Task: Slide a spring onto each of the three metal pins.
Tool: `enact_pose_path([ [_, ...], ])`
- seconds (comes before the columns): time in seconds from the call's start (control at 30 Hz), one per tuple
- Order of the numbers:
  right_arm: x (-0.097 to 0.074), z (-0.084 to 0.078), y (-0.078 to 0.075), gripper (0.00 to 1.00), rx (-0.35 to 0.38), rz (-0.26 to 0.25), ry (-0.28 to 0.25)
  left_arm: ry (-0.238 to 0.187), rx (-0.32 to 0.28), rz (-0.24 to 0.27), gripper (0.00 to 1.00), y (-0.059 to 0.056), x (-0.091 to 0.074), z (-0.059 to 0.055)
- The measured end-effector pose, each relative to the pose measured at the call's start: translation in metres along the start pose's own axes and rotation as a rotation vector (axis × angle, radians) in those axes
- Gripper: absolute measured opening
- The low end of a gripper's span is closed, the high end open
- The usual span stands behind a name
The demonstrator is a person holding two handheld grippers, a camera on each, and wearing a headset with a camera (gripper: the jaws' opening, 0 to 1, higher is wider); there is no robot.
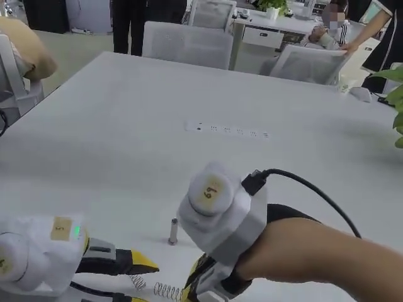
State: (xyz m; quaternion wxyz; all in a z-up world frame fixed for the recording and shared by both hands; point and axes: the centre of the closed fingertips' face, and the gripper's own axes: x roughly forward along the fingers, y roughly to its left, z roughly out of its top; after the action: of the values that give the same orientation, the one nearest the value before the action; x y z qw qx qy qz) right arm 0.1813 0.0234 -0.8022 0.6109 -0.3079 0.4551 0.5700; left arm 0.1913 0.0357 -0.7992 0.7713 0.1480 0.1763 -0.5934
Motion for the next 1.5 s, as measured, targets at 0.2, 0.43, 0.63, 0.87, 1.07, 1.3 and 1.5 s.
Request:
enact_pose_path([
  [0.2,0.001,-0.002,0.004,0.08,-0.009,0.018,0.018,0.032,0.07,-0.029,0.16,-0.005,0.005,-0.001],
  [0.43,0.002,-0.004,0.007,0.08,-0.002,0.032,0.025,0.04,0.096,-0.046,0.06,-0.008,0.006,0.0],
  [0.63,-0.004,0.004,0.005,0.08,0.01,0.021,-0.003,0.052,0.1,-0.041,0.05,-0.006,0.005,-0.001],
  [0.87,-0.016,0.018,0.001,0.07,0.009,0.003,-0.07,0.028,0.069,-0.02,0.03,-0.002,0.004,0.003],
  [1.07,-0.025,0.033,-0.001,0.07,-0.008,-0.02,-0.138,-0.025,-0.015,-0.001,0.02,0.004,0.0,0.01],
  [1.3,-0.028,0.041,-0.002,0.08,-0.03,-0.022,-0.155,-0.065,-0.091,-0.01,0.01,0.005,-0.002,0.014],
  [1.5,-0.026,0.04,-0.002,0.08,-0.054,-0.018,-0.133,-0.058,-0.098,-0.011,0.01,0.006,-0.001,0.014],
])
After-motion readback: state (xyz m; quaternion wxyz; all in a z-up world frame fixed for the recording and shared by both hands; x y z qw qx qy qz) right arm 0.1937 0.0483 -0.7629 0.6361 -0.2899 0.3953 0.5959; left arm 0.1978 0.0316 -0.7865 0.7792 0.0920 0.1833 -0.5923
